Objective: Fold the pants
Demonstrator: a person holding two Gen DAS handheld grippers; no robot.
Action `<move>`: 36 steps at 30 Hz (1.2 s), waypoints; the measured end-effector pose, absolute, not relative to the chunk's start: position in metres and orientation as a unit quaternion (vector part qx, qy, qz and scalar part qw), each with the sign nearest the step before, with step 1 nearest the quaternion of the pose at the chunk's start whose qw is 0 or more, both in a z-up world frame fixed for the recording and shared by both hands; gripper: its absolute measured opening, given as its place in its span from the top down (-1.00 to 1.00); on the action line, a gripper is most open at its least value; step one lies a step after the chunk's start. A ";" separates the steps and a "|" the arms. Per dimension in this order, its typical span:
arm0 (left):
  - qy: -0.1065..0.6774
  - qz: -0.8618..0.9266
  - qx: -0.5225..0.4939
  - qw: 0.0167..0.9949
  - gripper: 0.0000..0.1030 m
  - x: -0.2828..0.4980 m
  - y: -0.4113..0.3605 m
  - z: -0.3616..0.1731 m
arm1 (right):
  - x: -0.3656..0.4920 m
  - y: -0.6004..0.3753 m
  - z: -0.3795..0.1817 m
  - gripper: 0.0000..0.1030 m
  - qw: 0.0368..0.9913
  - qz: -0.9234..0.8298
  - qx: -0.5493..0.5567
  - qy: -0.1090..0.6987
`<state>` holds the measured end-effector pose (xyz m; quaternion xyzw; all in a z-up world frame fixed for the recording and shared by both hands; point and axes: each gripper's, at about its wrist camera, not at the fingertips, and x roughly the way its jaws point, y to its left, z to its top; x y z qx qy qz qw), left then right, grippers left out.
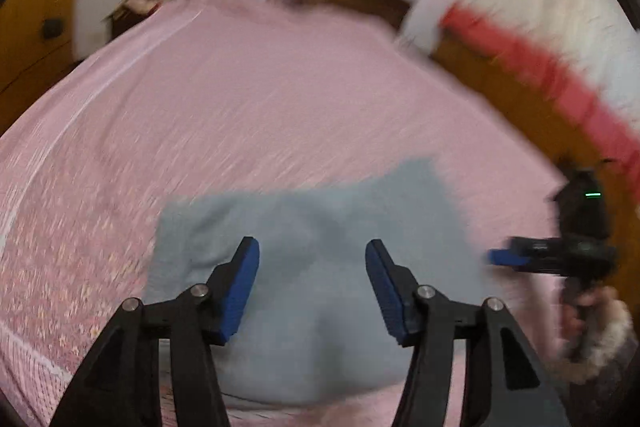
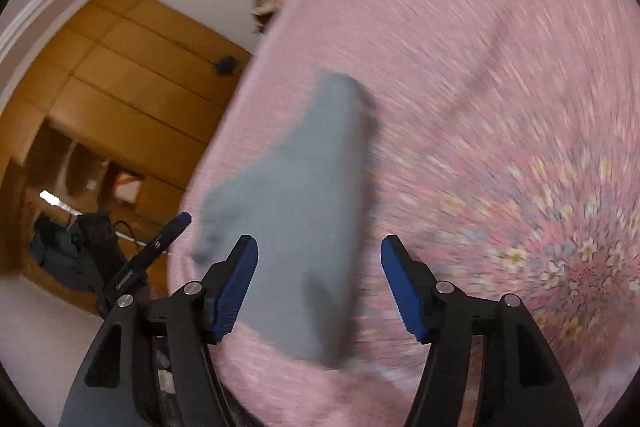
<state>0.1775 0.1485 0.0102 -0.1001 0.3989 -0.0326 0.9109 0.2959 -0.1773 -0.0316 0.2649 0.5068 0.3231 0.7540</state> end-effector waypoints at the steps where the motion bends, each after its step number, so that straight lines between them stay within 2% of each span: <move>1: 0.419 -0.008 -0.109 0.901 -0.04 0.180 0.156 -0.007 | 0.299 -0.175 -0.043 -0.27 0.749 0.327 0.263 0.513; 3: 0.425 -0.004 -0.155 0.892 0.27 0.173 0.174 -0.030 | 0.303 -0.172 -0.049 -0.27 0.750 0.344 0.265 0.499; 7: 0.394 -0.038 -0.199 0.897 0.28 0.157 0.187 -0.035 | 0.330 -0.153 -0.055 -0.27 0.726 0.398 0.273 0.490; 9: 0.395 -0.038 -0.194 0.897 0.28 0.157 0.186 -0.034 | 0.343 -0.134 -0.065 -0.15 0.698 0.423 0.281 0.506; 10: 0.394 -0.038 -0.188 0.899 0.28 0.156 0.185 -0.034 | 0.344 -0.132 -0.067 0.02 0.687 0.433 0.279 0.513; 11: 0.392 -0.038 -0.182 0.901 0.28 0.156 0.184 -0.034 | 0.347 -0.124 -0.071 0.37 0.674 0.442 0.271 0.527; 13: 0.391 -0.037 -0.172 0.903 0.27 0.159 0.177 -0.033 | 0.354 -0.120 -0.077 0.79 0.657 0.431 0.265 0.558; 14: 0.392 -0.038 -0.170 0.903 0.27 0.160 0.174 -0.033 | 0.355 -0.119 -0.079 0.81 0.654 0.426 0.267 0.566; 21: 0.406 -0.071 -0.167 0.896 0.18 0.164 0.123 -0.021 | 0.337 -0.141 -0.037 0.83 0.676 0.411 0.196 0.580; 28: 0.431 -0.134 -0.116 0.885 0.18 0.169 0.023 -0.019 | 0.331 -0.239 -0.020 0.82 0.690 0.377 0.183 0.590; 29: 0.433 -0.131 -0.097 0.886 0.17 0.170 0.006 -0.019 | 0.332 -0.246 -0.025 0.80 0.686 0.374 0.188 0.595; 30: 0.436 -0.126 -0.080 0.887 0.07 0.169 -0.005 -0.018 | 0.332 -0.251 -0.032 0.78 0.681 0.368 0.189 0.604; 31: 0.442 -0.119 -0.058 0.887 0.01 0.170 -0.014 -0.019 | 0.332 -0.254 -0.043 0.68 0.677 0.353 0.181 0.620; 33: 0.444 -0.107 -0.025 0.889 0.01 0.169 -0.025 -0.017 | 0.333 -0.256 -0.051 0.68 0.669 0.340 0.185 0.634; 35: 0.459 -0.105 -0.024 0.882 0.02 0.164 -0.026 -0.008 | 0.328 -0.266 -0.035 0.49 0.701 0.322 0.168 0.614; 36: 0.462 -0.103 -0.029 0.880 0.02 0.160 -0.024 0.002 | 0.323 -0.269 -0.022 0.46 0.723 0.308 0.147 0.601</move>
